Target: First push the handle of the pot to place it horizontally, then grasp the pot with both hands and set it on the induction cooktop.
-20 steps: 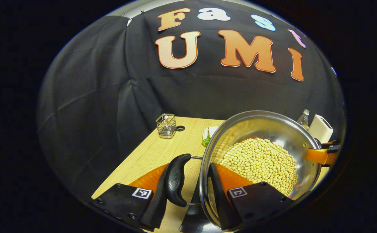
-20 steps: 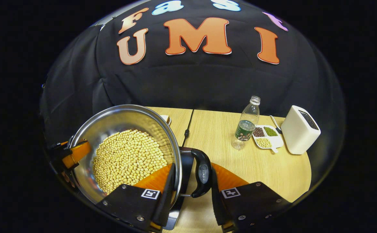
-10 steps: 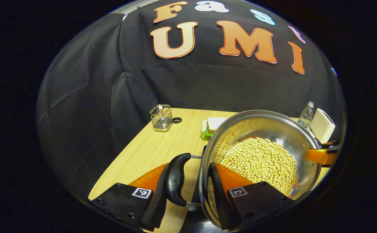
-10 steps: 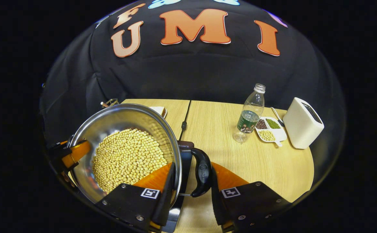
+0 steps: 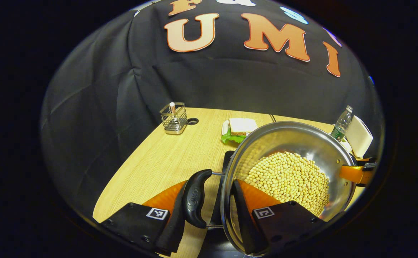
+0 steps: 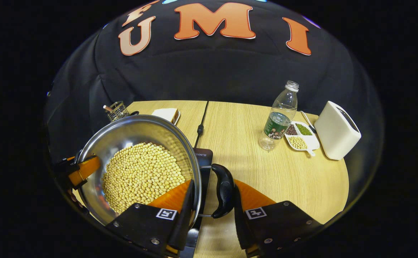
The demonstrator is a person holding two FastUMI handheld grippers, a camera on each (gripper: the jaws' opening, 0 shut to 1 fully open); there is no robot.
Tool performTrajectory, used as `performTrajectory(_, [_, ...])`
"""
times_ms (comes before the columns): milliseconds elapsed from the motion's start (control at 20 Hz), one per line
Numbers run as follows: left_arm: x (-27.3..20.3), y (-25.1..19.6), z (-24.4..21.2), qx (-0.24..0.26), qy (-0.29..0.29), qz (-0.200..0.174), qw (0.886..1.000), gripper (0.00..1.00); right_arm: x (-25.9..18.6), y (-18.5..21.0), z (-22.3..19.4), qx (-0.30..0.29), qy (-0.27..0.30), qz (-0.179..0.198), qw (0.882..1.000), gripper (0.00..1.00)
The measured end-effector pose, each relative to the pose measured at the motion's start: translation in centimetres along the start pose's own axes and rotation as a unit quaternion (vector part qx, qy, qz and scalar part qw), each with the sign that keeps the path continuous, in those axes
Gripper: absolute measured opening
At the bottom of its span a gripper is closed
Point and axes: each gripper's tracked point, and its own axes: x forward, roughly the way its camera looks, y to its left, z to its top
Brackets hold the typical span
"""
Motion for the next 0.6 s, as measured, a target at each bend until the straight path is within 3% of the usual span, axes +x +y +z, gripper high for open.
performTrajectory(200, [0.5, 0.0, -0.4, 0.001, 0.012, 0.001, 1.0, 0.75, 0.5, 0.1, -0.7, 0.006, 0.017, -0.001, 1.0, 0.55])
performTrajectory(350, [0.7, -0.2, -0.6, 0.002, 0.025, 0.011, 1.0, 0.71, 0.9, 0.3, -0.9, 0.008, 0.024, -0.001, 1.0, 0.56])
performTrajectory(600, [0.7, -0.2, -1.1, -0.001, 0.031, 0.02, 0.999, 0.81, 1.0, 0.4, -0.9, 0.018, 0.021, 0.011, 1.0, 0.62])
